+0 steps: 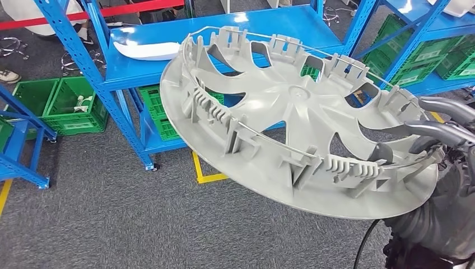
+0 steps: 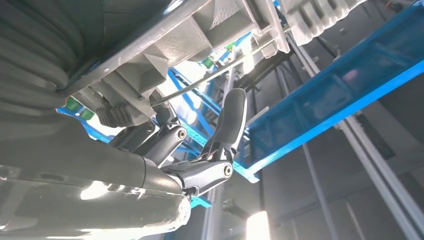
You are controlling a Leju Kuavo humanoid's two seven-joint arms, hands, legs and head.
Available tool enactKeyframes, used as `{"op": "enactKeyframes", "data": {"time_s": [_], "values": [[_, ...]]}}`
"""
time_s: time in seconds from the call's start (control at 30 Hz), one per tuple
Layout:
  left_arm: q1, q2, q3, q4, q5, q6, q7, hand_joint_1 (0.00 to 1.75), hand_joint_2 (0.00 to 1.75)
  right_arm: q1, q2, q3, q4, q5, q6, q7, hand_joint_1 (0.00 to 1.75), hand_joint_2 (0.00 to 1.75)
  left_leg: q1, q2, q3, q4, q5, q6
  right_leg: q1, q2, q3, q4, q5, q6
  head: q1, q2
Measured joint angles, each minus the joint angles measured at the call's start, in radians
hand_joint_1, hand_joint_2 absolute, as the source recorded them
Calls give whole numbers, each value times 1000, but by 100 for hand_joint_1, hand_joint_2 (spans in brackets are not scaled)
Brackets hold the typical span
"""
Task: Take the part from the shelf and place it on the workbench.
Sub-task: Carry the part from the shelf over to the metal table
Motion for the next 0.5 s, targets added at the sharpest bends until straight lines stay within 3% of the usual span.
{"op": "enactKeyframes", "data": {"time_s": [0.1, 0.13, 0.17, 0.23, 0.3, 0.37, 0.43, 0.5], "values": [[0, -2, 0, 0, 0, 0, 0, 0, 175, -3, 1, 0, 3, 0, 1, -1, 175, 175, 6, -6, 5, -5, 1, 2, -11, 3, -95, 180, -77, 17, 14, 0], [1, -2, 0, 0, 0, 0, 0, 0, 175, -3, 1, 1, 5, 0, 1, -1, 175, 175, 7, -10, 6, -5, -1, 0, -15, 3, -124, 227, -85, 22, 16, 0], [1, -2, 0, 0, 0, 0, 0, 0, 175, -3, 1, 1, 8, 0, 1, -1, 175, 175, 10, -15, 8, -4, -3, -3, -20, 3, -136, 237, -70, 26, 16, 0], [2, -4, 0, 0, 0, 0, 0, 0, 175, -2, 0, 1, 12, 0, 2, -1, 175, 175, 16, -32, 15, 0, -10, -14, -30, 16, -111, 153, 10, 34, 18, 0], [0, -4, 0, 0, 0, 0, 0, 0, 175, -1, 1, 1, 14, 0, 2, -1, 175, 175, 19, -50, 13, 9, -19, -29, -41, 60, -68, 42, 66, 40, 20, 0], [-3, -4, 0, 0, 0, 0, 0, 0, 175, -1, 1, 1, 15, 0, 2, -1, 175, 175, 21, -70, -3, 17, -19, -43, -43, 81, -55, 3, 63, 32, 17, 0], [-3, -4, 0, 0, 0, 0, 0, 0, 175, -1, 1, 1, 15, 0, 2, -1, 175, 175, 24, -85, -14, 23, -18, -55, -41, 57, -55, -1, 55, 15, 11, 0], [-2, -4, 0, 0, 1, -1, 0, 0, 175, -2, 1, 1, 16, 1, 3, -1, 175, 175, 23, -49, -33, 63, -43, -65, -40, 30, -47, -3, 50, 1, 0, 0]]}}
